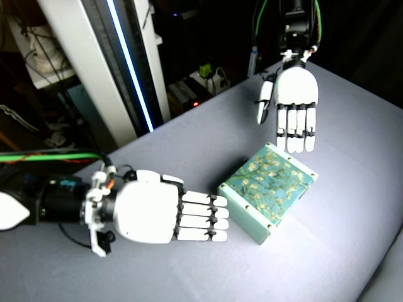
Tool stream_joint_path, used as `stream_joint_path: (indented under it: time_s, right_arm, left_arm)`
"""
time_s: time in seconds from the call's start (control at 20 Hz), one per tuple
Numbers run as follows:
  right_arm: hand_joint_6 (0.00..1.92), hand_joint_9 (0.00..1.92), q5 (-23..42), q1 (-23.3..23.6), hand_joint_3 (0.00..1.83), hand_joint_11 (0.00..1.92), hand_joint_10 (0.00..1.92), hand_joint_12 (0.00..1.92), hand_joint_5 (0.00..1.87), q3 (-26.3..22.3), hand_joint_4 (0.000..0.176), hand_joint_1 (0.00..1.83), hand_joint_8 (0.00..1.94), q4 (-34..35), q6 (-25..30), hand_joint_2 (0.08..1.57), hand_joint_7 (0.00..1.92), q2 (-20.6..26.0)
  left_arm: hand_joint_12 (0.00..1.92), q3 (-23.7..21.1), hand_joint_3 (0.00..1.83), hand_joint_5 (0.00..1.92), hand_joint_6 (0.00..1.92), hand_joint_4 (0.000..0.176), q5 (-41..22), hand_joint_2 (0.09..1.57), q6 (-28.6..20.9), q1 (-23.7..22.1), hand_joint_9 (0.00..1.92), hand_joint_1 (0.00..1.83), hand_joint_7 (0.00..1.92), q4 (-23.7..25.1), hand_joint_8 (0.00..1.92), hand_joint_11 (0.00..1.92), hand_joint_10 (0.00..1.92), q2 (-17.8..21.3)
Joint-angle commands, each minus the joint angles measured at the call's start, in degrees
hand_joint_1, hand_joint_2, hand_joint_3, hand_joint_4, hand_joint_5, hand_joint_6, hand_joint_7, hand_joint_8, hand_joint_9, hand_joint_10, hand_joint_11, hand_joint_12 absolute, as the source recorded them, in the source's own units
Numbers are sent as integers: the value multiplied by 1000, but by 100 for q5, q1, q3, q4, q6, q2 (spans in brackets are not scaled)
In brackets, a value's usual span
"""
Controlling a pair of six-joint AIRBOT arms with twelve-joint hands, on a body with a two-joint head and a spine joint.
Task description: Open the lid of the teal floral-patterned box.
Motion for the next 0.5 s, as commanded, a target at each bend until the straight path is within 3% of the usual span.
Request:
stream_joint_path:
  time_s: [0.0,0.05,0.2,0.25,0.3,0.35,0.4,0.45]
  right_arm:
    - [0,0,523,84,0,76,0,61,0,1,46,0,0,214,44,1280,0,5]
    - [0,0,523,84,0,89,0,68,0,1,42,0,0,212,50,1284,0,1]
    - [0,0,524,84,0,109,0,79,0,1,68,0,0,212,56,1309,0,-60]
    - [0,0,527,84,0,95,0,75,0,1,55,0,0,212,56,1300,0,-84]
    - [0,0,537,84,0,112,0,84,0,-1,22,0,0,214,58,1280,0,-97]
    - [0,0,550,88,0,112,0,86,0,-1,19,0,0,215,63,1251,0,-103]
    - [0,0,559,90,0,109,0,87,0,-4,0,0,0,225,66,1243,0,-104]
    - [0,0,568,90,0,121,0,93,0,-6,0,0,0,251,66,1255,0,-104]
  left_arm:
    - [16,7,0,2,0,0,-563,1428,-29,-70,23,0,3,-13,0,0,2,-14]
    - [2,7,0,3,1,0,-562,1427,-29,-85,9,0,0,6,0,0,0,-18]
    - [0,-5,0,17,7,0,-563,1425,-29,-143,14,0,2,52,1,0,5,-23]
    - [5,-18,0,43,15,0,-563,1429,-29,-146,25,0,12,66,4,12,9,-23]
    - [2,-31,0,26,6,0,-568,1427,-29,-146,17,0,4,73,0,5,4,-23]
    - [0,-42,0,18,2,0,-578,1432,-29,-151,9,0,0,82,0,0,0,-23]
    - [4,-48,2,20,3,0,-596,1439,-29,-161,18,0,3,83,1,8,4,-24]
    - [5,-51,0,11,0,0,-615,1433,-29,-172,20,0,0,83,0,11,5,-32]
